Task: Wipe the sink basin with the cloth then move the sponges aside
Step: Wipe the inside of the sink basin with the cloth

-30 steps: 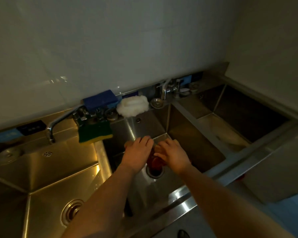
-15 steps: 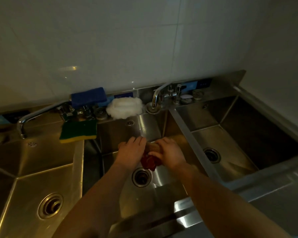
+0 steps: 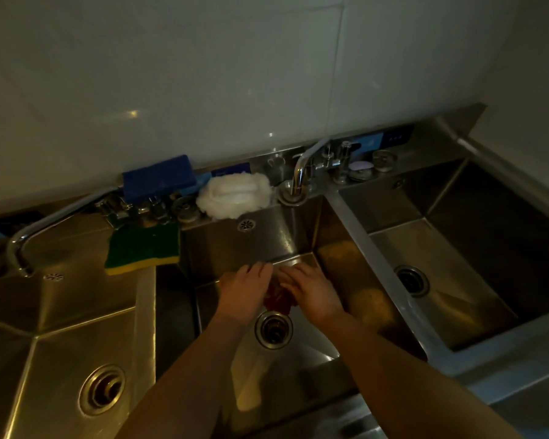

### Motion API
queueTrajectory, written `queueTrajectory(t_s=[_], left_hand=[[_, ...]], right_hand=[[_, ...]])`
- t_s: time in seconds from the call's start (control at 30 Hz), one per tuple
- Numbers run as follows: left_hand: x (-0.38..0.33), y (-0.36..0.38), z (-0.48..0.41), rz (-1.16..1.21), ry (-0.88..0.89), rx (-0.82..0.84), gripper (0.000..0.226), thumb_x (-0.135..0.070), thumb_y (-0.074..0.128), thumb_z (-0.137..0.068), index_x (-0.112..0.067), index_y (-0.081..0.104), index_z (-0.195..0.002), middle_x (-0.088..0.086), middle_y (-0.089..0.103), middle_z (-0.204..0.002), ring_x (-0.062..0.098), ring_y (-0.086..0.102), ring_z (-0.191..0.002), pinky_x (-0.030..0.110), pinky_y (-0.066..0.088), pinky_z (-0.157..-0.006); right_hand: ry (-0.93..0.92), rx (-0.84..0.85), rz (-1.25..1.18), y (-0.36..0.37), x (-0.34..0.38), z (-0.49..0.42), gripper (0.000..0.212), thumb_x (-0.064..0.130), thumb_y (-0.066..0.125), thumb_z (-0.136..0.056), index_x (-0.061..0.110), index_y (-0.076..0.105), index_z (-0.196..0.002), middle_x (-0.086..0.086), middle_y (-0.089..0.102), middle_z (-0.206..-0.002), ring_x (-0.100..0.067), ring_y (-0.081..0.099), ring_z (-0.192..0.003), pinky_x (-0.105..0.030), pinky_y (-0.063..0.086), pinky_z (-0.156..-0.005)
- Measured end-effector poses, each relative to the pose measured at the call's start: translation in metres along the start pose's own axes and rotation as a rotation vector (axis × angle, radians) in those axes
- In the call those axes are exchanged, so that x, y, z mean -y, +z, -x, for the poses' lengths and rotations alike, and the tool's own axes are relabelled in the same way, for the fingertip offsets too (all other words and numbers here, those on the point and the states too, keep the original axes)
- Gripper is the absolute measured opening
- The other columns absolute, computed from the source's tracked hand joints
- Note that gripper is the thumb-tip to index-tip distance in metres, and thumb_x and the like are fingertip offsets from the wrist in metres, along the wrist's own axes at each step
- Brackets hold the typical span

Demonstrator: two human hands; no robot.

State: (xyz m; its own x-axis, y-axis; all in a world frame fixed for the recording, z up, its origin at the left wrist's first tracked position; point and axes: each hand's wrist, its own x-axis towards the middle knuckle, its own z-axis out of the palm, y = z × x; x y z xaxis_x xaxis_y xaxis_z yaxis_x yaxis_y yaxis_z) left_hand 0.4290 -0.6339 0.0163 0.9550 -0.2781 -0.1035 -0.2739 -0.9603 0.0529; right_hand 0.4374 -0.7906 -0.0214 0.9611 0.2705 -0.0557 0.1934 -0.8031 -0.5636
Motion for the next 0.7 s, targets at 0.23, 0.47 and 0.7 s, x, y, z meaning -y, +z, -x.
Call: queueTrajectory(t_s=[0.23,0.47,0.7], left_hand=[[0.021,0.042,-0.017,0.088,0.009,0.083,0.043,-0.016,0.047,-0.093,-0.023,0.038,-0.135,0.000,0.041,-0.140,0.020,0.038,-0.127,0.032,0.040,-0.095],[0.027,0.094,-0.027,0.098,-0.057,0.155,0.042,-0.019,0.046,-0.094,-0.026,0.037,-0.134,0.002,0.034,-0.138,0.022,0.036,-0.126,0.036,0.043,-0.091],[0.022,0.136,-0.037,0.109,-0.082,0.194,0.043,-0.020,0.044,-0.093,-0.026,0.036,-0.134,0.003,0.033,-0.139,0.023,0.034,-0.124,0.035,0.040,-0.092]], right_hand=[[0.022,0.051,0.012,0.042,-0.024,-0.022,0.035,0.035,0.046,-0.096,0.031,0.053,-0.130,-0.003,0.054,-0.124,-0.021,0.041,-0.115,-0.030,0.037,-0.096],[-0.070,0.179,0.159,0.081,-0.064,-0.049,0.041,0.044,0.045,-0.094,0.034,0.049,-0.133,-0.001,0.055,-0.123,-0.024,0.040,-0.113,-0.031,0.036,-0.096],[-0.118,0.309,0.283,0.104,-0.094,-0.066,0.038,0.045,0.042,-0.094,0.036,0.049,-0.131,0.004,0.049,-0.132,-0.025,0.033,-0.121,-0.034,0.031,-0.094]])
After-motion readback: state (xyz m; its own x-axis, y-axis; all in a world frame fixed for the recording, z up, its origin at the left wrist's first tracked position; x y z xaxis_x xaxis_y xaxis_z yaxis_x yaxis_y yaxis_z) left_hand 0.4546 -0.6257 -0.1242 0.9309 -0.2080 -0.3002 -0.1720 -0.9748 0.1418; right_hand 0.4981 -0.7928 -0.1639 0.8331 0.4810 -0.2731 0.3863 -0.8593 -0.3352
